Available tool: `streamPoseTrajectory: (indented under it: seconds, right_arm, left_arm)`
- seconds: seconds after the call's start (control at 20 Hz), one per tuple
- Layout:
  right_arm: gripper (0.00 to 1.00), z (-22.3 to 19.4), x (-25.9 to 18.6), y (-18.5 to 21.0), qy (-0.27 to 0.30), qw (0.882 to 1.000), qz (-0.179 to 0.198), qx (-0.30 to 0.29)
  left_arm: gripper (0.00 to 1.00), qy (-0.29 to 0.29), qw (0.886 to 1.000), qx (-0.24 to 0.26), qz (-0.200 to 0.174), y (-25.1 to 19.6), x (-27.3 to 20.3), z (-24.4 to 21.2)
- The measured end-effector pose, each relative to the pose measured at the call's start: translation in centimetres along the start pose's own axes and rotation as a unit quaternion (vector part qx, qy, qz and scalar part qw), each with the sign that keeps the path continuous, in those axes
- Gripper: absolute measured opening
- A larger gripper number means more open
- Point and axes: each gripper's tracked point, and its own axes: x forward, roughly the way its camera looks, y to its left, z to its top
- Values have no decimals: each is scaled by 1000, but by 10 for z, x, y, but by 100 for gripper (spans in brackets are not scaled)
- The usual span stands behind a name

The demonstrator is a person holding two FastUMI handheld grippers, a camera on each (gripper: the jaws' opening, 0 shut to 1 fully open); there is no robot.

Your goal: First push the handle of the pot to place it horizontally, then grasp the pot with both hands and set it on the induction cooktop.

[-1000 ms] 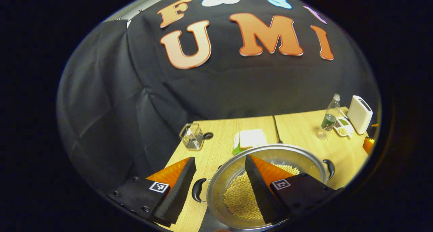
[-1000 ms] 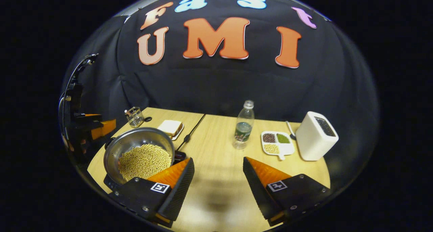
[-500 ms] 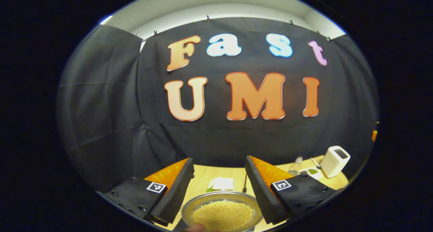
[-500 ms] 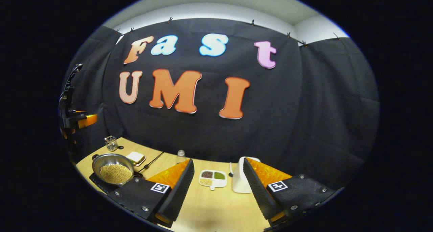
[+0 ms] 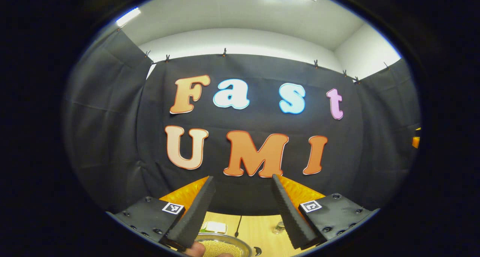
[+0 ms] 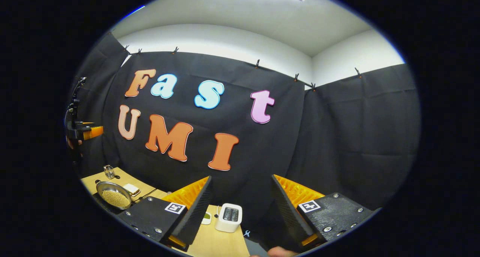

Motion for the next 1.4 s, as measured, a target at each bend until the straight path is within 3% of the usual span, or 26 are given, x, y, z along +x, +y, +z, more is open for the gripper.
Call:
streamPoseTrajectory:
  seconds: [0.15, 0.3, 0.35, 0.4, 0.45, 0.5, 0.7, 1.4]
  right_arm:
    - [95, 39, -14, 1, -34, 999, 7, 8]
    - [95, 63, -11, -5, -58, 998, 1, 18]
    - [93, 66, -11, -8, -60, 998, -4, 22]
    - [97, 70, -10, -10, -63, 998, -8, 27]
    - [95, 74, -10, -16, -64, 997, -12, 33]
    - [95, 76, -8, -17, -64, 997, -13, 39]
    - [95, 81, -8, -22, -76, 996, -15, 39]
    - [95, 74, 2, -30, -80, 995, -15, 53]
  left_arm:
    - [93, -26, 999, -16, -30, -24, -12, 38]
    - [100, -63, 997, -20, -50, -37, -20, 77]
    - [100, -67, 996, -19, -51, -37, -25, 85]
    - [94, -73, 995, -24, -58, -39, -27, 92]
    - [97, -78, 995, -29, -61, -42, -30, 101]
    - [94, -85, 994, -31, -60, -40, -30, 108]
    - [95, -104, 993, -24, -45, -30, -31, 131]
    - [95, -119, 992, -40, -28, -29, -27, 137]
